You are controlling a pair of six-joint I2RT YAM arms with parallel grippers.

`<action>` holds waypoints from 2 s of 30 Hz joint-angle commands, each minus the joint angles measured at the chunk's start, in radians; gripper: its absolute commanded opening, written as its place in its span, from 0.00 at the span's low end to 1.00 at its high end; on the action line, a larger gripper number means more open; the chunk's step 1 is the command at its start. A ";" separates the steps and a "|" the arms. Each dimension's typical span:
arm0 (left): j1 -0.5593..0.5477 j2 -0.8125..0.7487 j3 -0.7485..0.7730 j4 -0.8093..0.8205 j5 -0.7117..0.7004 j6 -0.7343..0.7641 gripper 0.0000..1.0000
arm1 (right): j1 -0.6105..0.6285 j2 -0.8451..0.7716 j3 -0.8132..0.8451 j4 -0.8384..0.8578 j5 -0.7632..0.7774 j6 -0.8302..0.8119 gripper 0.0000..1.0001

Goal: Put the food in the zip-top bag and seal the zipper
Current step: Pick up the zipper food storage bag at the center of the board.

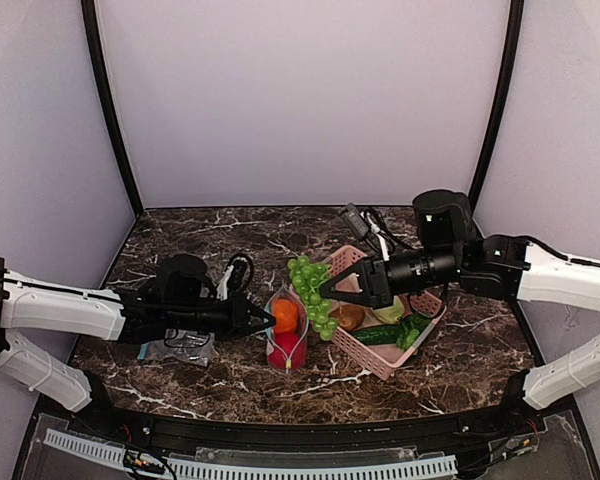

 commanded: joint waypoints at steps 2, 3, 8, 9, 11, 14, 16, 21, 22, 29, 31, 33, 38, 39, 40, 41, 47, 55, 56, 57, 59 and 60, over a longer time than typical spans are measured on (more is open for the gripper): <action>-0.016 0.058 0.033 0.126 0.011 -0.024 0.01 | 0.022 0.026 -0.068 0.205 -0.061 0.119 0.00; -0.016 0.062 0.031 0.128 0.008 -0.025 0.01 | 0.023 0.037 -0.079 0.224 -0.063 0.134 0.00; -0.016 0.074 0.018 0.121 0.004 -0.021 0.01 | 0.030 0.102 -0.109 0.308 -0.070 0.197 0.00; -0.016 0.073 0.015 0.121 0.004 -0.022 0.01 | 0.031 0.117 -0.109 0.313 -0.070 0.209 0.00; -0.016 0.072 0.006 0.121 -0.002 -0.023 0.01 | 0.032 0.142 -0.104 0.308 -0.064 0.224 0.00; -0.016 0.069 -0.002 0.117 -0.004 -0.023 0.01 | 0.032 0.174 -0.100 0.304 -0.056 0.253 0.00; -0.016 0.069 -0.003 0.115 -0.004 -0.021 0.01 | 0.031 0.191 -0.096 0.295 -0.045 0.268 0.00; -0.016 0.077 -0.001 0.115 0.000 -0.018 0.01 | 0.031 0.224 -0.081 0.260 -0.004 0.292 0.00; -0.016 0.080 -0.001 0.115 0.002 -0.018 0.01 | 0.032 0.233 -0.072 0.243 0.012 0.297 0.00; -0.016 0.106 -0.005 0.130 0.017 -0.020 0.01 | 0.029 0.309 -0.001 0.175 0.086 0.347 0.00; -0.016 0.108 -0.008 0.132 0.019 -0.021 0.01 | 0.029 0.326 0.028 0.146 0.111 0.349 0.00; -0.016 0.107 -0.012 0.132 0.019 -0.022 0.01 | 0.029 0.343 0.059 0.095 0.154 0.348 0.00; -0.016 0.105 -0.025 0.132 0.019 -0.023 0.01 | 0.029 0.399 0.142 -0.023 0.248 0.281 0.00; -0.016 0.105 -0.026 0.132 0.021 -0.023 0.01 | 0.029 0.407 0.148 -0.025 0.254 0.262 0.00; -0.016 0.105 -0.028 0.131 0.021 -0.023 0.01 | 0.029 0.412 0.152 -0.027 0.261 0.241 0.00; -0.016 0.105 -0.028 0.130 0.023 -0.023 0.01 | 0.029 0.416 0.156 -0.027 0.264 0.216 0.00; -0.016 0.105 -0.032 0.121 0.028 -0.017 0.01 | 0.032 0.436 0.180 -0.015 0.240 0.039 0.00; -0.016 0.119 -0.018 0.115 0.050 -0.007 0.01 | 0.032 0.508 0.239 -0.021 0.158 -0.091 0.00; -0.016 0.119 -0.015 0.115 0.051 -0.005 0.01 | 0.032 0.508 0.238 -0.024 0.171 -0.099 0.00; -0.016 0.119 -0.011 0.114 0.055 0.001 0.01 | 0.032 0.508 0.232 -0.018 0.191 -0.103 0.00; -0.016 0.121 -0.002 0.108 0.067 0.010 0.01 | 0.032 0.509 0.225 -0.010 0.225 -0.114 0.00; -0.016 0.123 0.002 0.099 0.078 0.015 0.01 | 0.031 0.512 0.227 -0.009 0.233 -0.119 0.00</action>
